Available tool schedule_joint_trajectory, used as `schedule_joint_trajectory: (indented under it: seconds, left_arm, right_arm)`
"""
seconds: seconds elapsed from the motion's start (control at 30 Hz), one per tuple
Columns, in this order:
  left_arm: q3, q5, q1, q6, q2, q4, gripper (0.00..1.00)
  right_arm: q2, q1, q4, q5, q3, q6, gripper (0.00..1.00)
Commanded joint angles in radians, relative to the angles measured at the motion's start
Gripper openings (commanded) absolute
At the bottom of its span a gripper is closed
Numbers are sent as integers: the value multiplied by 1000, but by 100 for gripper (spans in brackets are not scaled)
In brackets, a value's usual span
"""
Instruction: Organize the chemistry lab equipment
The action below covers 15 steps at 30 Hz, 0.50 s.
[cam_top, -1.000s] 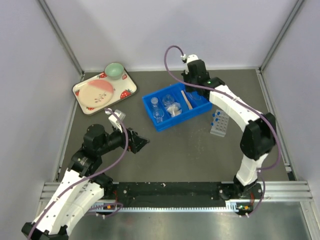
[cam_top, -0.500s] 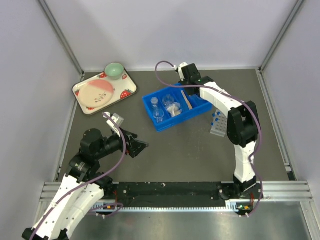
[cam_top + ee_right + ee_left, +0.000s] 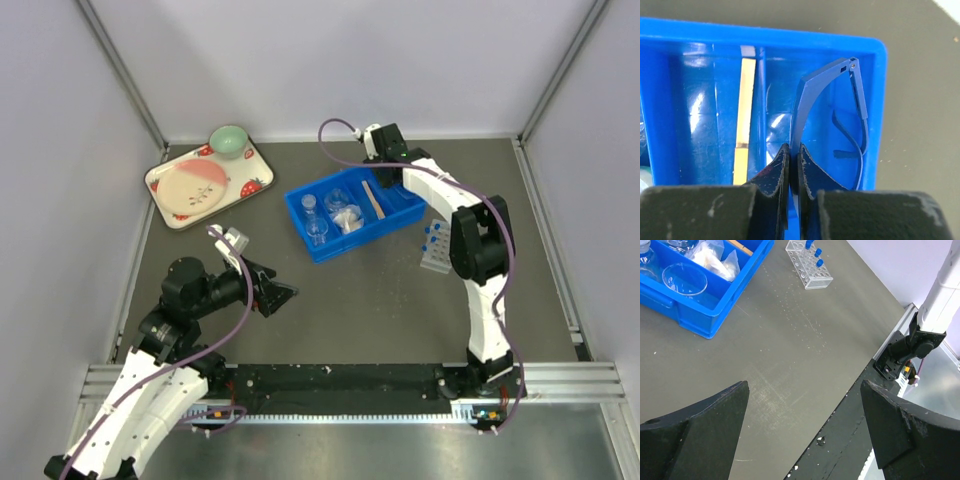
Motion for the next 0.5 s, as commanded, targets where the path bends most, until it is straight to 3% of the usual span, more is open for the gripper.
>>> schedule_joint_trajectory:
  seconds: [0.0,0.3,0.33,0.47]
  left_arm:
    - [-7,10,0,14,2,17,98]
    - [-1,13,0,14,10,10,98]
    - [2,10,0,16,15,8,98]
    - [21,1,0,23,51,-19,98]
  right_arm:
    - [31,1,-25,-40,47,15,0]
    - [92,1,-80,-49,98,65,1]
    - [97,1,-86,-39,110,70,11]
    - [99,1,-101,-32,128,88,32]
